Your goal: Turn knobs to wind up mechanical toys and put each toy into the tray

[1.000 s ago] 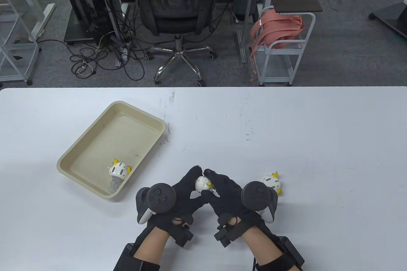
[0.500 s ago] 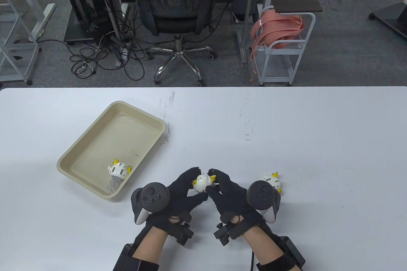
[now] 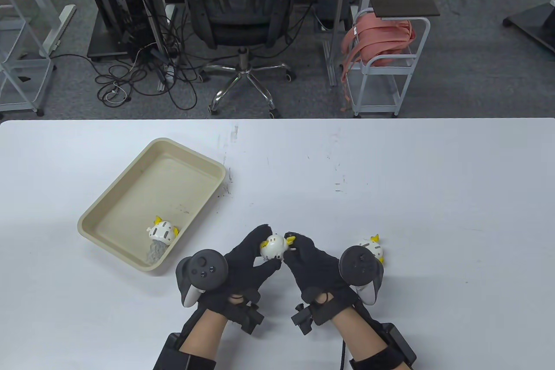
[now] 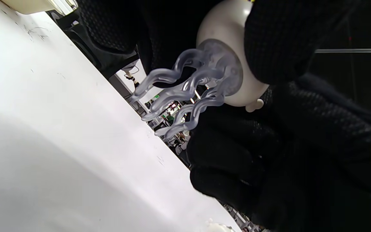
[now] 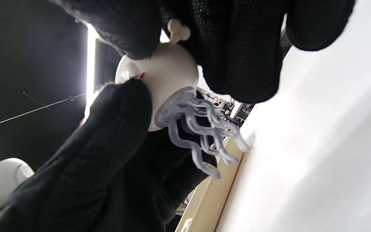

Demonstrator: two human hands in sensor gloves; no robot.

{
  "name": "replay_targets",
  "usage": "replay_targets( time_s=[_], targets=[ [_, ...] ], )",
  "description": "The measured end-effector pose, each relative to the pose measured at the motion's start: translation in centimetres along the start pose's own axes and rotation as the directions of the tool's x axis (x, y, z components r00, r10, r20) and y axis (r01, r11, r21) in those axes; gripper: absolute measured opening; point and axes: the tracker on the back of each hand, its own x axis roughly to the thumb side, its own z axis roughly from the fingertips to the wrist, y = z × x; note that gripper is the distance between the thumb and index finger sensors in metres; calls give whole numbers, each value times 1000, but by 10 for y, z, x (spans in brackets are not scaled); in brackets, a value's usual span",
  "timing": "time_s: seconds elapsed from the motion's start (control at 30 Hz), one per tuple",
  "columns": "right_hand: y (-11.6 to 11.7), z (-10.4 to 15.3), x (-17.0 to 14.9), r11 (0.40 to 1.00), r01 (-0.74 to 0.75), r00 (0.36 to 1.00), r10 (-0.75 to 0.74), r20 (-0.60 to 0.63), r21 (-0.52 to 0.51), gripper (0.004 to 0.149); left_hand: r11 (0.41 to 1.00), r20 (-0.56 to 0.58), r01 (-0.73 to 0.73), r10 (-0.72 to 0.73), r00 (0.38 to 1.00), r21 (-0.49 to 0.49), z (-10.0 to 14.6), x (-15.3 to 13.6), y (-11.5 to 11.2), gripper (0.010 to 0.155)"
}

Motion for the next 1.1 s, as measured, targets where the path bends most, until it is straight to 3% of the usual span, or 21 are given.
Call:
replay_targets(
  time_s=[0.63,1.1],
  targets=[
    [-10,0,-4,998,27,999,-30,-45,-64,46,997,46,-57,59,997,-60,0,0,-2,75],
    [-15,0,-13,971,227,955,-237,-177,-77,45,998,165,-13,22,986,-56,1,8,-4,77]
  ],
)
